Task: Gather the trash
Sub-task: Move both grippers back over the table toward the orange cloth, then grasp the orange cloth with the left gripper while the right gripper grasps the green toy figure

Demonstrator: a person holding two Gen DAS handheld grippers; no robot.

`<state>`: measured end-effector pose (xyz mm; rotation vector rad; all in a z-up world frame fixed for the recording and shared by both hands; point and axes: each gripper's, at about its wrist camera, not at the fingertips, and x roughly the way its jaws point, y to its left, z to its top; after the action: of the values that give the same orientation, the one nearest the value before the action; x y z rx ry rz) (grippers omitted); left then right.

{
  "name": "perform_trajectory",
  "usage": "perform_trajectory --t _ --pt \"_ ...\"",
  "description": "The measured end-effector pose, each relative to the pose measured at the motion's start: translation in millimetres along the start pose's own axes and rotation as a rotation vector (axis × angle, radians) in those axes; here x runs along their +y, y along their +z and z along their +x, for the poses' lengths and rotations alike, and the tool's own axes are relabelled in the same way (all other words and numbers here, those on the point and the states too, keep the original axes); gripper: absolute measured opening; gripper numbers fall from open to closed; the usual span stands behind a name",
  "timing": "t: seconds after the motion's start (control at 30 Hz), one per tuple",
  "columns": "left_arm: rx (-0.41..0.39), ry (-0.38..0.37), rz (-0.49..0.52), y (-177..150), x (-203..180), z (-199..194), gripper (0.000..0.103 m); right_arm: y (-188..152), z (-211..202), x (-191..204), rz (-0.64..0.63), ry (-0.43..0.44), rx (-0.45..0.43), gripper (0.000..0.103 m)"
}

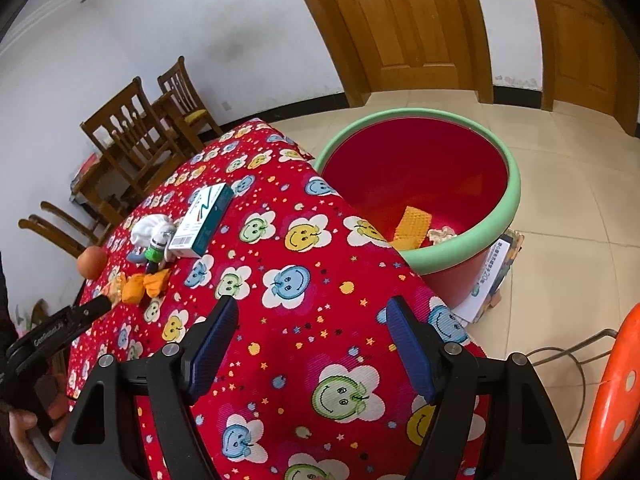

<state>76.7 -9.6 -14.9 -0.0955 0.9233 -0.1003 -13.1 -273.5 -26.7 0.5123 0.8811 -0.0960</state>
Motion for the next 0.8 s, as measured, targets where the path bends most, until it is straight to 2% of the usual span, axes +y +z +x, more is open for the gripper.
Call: perform_trajectory --t 0.13,0.37,0.47,0.53,0.63,0.8 --pt "0.001 -0.024 0.041 6 -15 12 0.072 1 2 -1 0.001 -0.003 0.007 0.077" --pt "0.019 -0.012 0.077 11 -26 37 0.069 3 5 -3 0.002 -0.019 0.011 0.077" --pt "0.032 -0.033 0.076 14 -26 45 0.058 5 7 1 -0.007 -0.023 0.015 0.077" --pt "0.044 -0.064 0.07 14 -25 49 0.043 7 7 6 -0.02 -0.025 0.014 0.077" --pt "0.044 -0.091 0.063 13 -23 50 0.038 10 7 14 -0.042 -0.027 0.008 0.077" --pt "0.026 -0.127 0.053 13 -14 39 0.036 15 11 34 -0.08 -0.016 0.011 0.077"
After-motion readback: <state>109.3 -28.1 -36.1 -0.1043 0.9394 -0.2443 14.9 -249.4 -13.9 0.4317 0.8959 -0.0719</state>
